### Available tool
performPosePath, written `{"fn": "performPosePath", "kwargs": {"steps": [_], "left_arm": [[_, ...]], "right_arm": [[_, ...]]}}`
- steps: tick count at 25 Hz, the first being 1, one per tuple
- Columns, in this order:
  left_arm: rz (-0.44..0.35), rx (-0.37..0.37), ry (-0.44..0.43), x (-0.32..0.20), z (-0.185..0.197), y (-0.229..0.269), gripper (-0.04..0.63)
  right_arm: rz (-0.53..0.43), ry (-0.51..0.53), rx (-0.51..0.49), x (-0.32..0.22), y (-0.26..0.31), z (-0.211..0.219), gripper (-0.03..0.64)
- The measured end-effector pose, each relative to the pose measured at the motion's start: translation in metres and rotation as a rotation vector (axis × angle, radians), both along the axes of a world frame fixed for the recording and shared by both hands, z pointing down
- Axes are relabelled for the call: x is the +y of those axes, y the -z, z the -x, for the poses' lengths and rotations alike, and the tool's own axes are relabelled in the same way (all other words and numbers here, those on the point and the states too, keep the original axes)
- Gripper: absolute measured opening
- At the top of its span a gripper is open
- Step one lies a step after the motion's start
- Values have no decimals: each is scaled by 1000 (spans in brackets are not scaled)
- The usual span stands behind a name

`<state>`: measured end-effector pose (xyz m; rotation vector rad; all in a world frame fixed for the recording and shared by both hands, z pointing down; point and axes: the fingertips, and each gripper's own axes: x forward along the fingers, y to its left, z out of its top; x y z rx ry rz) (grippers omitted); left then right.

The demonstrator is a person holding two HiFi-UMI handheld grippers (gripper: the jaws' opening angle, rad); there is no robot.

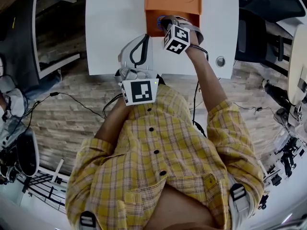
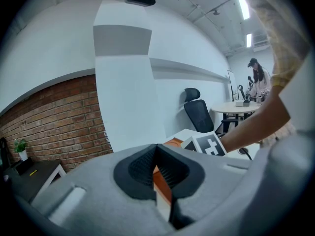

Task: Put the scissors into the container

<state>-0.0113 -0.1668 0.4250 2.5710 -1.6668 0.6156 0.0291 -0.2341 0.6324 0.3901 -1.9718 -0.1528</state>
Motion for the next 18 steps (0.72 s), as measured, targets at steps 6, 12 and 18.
{"fn": "performPosePath", "kwargs": {"steps": [6, 12, 18], "left_arm": [[-14, 8, -9, 6, 3, 8, -3], [-76, -2, -56, 7, 0, 21, -3], [-86, 11, -80, 12, -3, 30, -3]], "right_arm": [[-30, -48, -37, 6, 19, 0, 6], [-52, -149, -136, 14, 42, -1, 6], [-90, -251, -246, 18, 73, -5, 6]]}}
